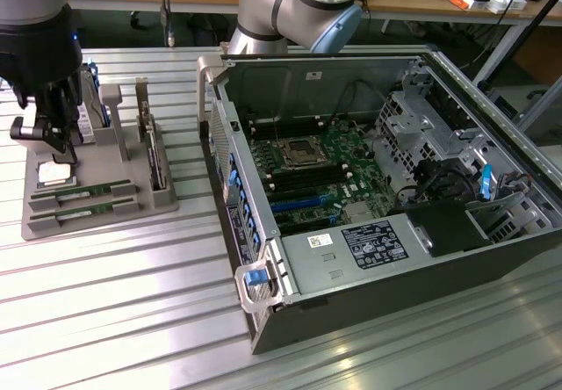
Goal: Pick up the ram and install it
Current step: 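Pick up the ram and move it above insertion slot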
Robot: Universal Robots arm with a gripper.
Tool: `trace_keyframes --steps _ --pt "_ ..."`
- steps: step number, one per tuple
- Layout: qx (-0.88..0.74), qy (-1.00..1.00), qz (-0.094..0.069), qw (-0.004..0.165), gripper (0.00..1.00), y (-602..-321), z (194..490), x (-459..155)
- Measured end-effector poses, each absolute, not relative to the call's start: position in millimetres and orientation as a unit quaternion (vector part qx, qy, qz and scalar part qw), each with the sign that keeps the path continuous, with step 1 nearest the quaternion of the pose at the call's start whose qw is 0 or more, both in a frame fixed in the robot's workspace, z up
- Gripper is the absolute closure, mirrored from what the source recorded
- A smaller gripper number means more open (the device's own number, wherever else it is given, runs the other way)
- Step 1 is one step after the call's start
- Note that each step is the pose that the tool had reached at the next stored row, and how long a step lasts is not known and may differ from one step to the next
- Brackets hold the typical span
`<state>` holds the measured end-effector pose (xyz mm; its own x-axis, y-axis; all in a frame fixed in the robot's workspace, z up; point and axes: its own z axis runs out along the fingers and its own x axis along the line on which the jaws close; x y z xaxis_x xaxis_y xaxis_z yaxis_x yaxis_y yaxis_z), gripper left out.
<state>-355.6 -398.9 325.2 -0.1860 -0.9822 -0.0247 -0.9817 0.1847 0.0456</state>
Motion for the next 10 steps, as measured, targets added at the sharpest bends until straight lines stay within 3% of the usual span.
trace_keyframes --steps 10 --pt "0.638 -0.770 -0.025 0.005 0.64 -399 313 -356"
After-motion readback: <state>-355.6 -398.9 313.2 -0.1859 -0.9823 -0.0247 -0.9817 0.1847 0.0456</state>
